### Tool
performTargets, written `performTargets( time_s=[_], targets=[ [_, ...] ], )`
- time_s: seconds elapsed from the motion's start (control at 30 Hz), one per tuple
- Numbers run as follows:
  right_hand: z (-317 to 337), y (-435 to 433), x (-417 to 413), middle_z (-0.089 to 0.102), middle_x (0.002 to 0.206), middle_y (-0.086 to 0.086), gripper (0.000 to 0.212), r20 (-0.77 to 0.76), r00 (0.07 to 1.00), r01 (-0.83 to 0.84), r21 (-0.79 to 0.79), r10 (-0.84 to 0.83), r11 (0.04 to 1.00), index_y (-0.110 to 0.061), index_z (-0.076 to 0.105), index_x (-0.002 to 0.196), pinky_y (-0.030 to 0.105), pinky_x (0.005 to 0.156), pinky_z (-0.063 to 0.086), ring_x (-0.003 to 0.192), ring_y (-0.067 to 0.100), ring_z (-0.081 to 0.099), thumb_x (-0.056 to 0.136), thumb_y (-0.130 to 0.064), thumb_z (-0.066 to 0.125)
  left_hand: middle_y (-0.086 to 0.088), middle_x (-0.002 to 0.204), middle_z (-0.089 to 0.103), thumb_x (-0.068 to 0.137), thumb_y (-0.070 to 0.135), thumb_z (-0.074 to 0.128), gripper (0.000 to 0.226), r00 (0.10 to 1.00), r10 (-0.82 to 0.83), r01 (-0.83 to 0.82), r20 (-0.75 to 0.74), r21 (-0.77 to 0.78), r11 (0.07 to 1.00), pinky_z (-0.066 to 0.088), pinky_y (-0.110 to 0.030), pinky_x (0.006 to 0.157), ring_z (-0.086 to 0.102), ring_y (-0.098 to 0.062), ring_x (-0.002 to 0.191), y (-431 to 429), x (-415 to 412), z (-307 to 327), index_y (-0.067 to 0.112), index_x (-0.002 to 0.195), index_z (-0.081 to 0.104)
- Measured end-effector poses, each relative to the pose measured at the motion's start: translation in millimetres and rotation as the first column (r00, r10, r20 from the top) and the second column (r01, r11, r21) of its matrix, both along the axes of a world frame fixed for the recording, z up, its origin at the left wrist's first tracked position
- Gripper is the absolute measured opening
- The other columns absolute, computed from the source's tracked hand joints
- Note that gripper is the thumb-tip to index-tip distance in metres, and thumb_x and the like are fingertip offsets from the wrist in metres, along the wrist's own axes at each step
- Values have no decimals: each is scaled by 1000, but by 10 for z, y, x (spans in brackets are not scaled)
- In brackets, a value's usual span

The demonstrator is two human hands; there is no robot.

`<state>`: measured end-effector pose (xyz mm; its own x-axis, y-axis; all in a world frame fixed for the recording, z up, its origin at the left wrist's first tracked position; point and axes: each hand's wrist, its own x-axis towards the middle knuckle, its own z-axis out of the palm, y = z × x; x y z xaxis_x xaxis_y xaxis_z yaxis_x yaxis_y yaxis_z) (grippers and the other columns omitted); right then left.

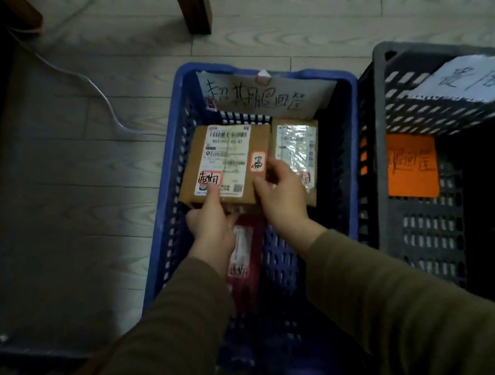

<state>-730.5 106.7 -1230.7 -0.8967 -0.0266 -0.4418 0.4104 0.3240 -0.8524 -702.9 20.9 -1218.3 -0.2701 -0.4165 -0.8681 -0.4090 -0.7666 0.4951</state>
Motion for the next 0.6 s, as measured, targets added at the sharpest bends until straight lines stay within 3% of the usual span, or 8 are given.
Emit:
performTargets(
  time_s=[0.07, 0.17, 0.27, 0.4, 0.43, 0.5, 0.57, 0.6],
  targets=[
    [-179, -16, -246, 63, 110, -1, 29, -182, 965, -133, 277, 188, 952, -13, 58, 119, 29, 85, 44, 103, 19, 55, 91, -13, 53, -15, 116, 63, 91, 17, 58, 38, 1000, 14, -14, -11, -30, 999, 56, -36, 72, 64, -27, 97, -23, -213, -192, 1, 124, 47],
    [-453, -1, -489, 60, 120, 8, 27, -201, 804, -320, 648, 559, 692, -13, 62, 115, 42, 100, 34, 120, 31, 47, 91, -19, 49, -16, 119, 61, 91, 16, 59, 41, 1000, 8, -9, -3, -58, 998, 55, -34, 64, 63, -27, 94, -55, -424, -487, 3, 128, 45],
    [-625, 13, -595, 50, 135, 3, 32, -3, 691, -483, 742, 723, 465, -14, 55, 124, 47, 113, 10, 134, 22, 33, 95, -22, 42, -17, 119, 61, 92, 12, 57, 37, 1000, -14, 14, 18, -35, 999, 53, -36, 64, 61, -26, 87, -58, -528, -740, 1, 127, 48],
    [-793, -20, -653, 21, 155, 6, 46, 168, 578, -575, 778, 798, 253, -11, 38, 139, 49, 115, -3, 145, 19, 12, 94, -18, 42, -14, 121, 60, 95, 13, 52, 33, 993, -99, 100, 68, -14, 995, 52, -36, 85, 61, -28, 104, -100, -574, -989, 3, 126, 52],
    [-796, -27, -668, 14, 157, 6, 51, 199, 565, -599, 767, 801, 231, -10, 32, 142, 49, 115, -4, 146, 19, 8, 93, -17, 42, -11, 114, 62, 95, 14, 51, 32, 990, -123, 124, 69, -3, 992, 53, -33, 81, 62, -27, 99, -116, -574, -1007, 3, 125, 53],
    [-742, -23, -680, 12, 158, 7, 55, 220, 553, -636, 735, 804, 236, -9, 28, 144, 48, 115, -3, 146, 20, 6, 91, -14, 42, -8, 94, 63, 96, 13, 49, 28, 981, -179, 178, 74, 17, 984, 52, -25, 58, 60, -20, 76, -144, -549, -978, 2, 121, 54],
    [-595, 13, -637, 23, 154, 9, 48, 144, 589, -632, 695, 795, 342, -6, 38, 137, 46, 115, 8, 144, 22, 15, 89, -8, 41, -10, 89, 61, 95, 10, 48, 29, 968, -227, 231, 104, -21, 973, 44, -18, 41, 55, -16, 65, -148, -476, -890, 0, 121, 55],
    [-481, 34, -590, 33, 148, 11, 42, 87, 623, -615, 668, 777, 418, -6, 46, 130, 44, 113, 17, 140, 24, 24, 88, -5, 40, -9, 89, 61, 94, 11, 49, 30, 964, -237, 243, 120, -45, 969, 41, -16, 38, 54, -15, 64, -140, -432, -815, 0, 121, 56]
  ],
)
